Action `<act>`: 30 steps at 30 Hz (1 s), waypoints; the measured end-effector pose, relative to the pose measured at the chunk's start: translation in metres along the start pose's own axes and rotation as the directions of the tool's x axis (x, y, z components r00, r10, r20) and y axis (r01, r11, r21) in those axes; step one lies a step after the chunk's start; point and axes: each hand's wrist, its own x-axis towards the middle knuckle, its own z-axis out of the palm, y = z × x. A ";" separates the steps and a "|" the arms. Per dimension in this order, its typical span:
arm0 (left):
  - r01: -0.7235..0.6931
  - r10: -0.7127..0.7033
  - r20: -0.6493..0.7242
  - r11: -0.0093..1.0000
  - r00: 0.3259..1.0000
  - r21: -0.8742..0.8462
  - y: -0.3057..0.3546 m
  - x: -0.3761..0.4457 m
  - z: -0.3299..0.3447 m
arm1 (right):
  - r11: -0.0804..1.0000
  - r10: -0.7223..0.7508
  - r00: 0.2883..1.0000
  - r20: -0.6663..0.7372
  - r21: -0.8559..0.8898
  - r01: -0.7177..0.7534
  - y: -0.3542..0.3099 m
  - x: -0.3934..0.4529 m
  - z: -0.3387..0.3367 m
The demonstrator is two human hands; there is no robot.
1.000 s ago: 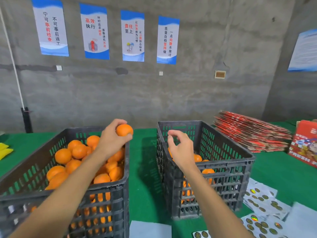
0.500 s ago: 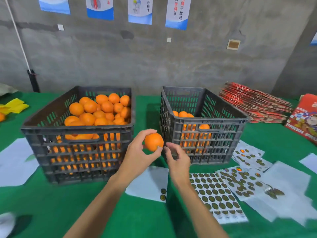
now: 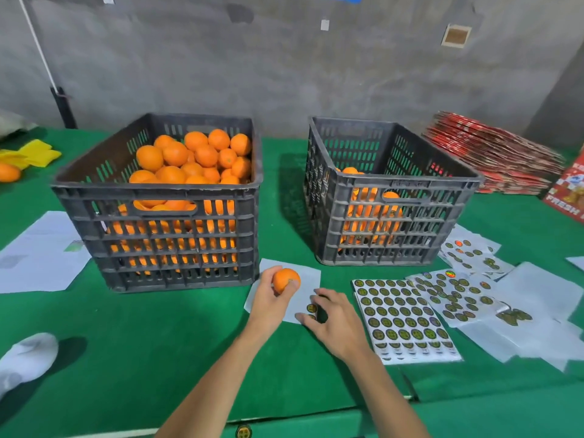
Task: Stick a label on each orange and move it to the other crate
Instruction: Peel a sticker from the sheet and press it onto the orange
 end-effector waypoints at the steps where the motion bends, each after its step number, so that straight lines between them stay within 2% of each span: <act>1: 0.000 0.000 0.001 1.000 1.000 -0.002 -0.001 0.000 0.000 | 1.000 -0.001 1.000 0.014 -0.006 0.001 0.001 0.000 0.000; 6: -0.008 0.008 -0.002 0.999 1.000 -0.031 -0.001 -0.002 -0.004 | 1.000 -0.001 0.999 -0.035 0.031 0.002 -0.001 -0.001 0.002; 12: -0.008 0.007 -0.023 0.999 1.000 -0.044 -0.001 -0.005 -0.004 | 0.997 -0.069 0.988 -0.141 -0.030 0.066 -0.003 -0.005 0.002; 15: -0.024 0.023 -0.022 0.999 1.000 -0.044 0.001 -0.007 -0.003 | 0.998 -0.033 0.985 -0.168 0.040 0.040 -0.002 -0.004 0.002; 20: -0.022 0.021 -0.025 0.998 0.999 -0.052 0.004 -0.010 -0.003 | 0.998 -0.045 0.988 -0.145 0.047 0.053 -0.003 -0.003 0.002; 24: -0.008 0.007 -0.026 0.998 1.000 -0.065 0.005 -0.010 -0.003 | 0.998 -0.025 0.997 -0.069 0.059 0.029 -0.003 -0.002 0.003; 30: -0.005 0.003 -0.036 0.999 0.999 -0.052 0.006 -0.011 -0.003 | 0.992 -0.096 0.989 -0.108 -0.087 0.087 -0.005 -0.001 0.000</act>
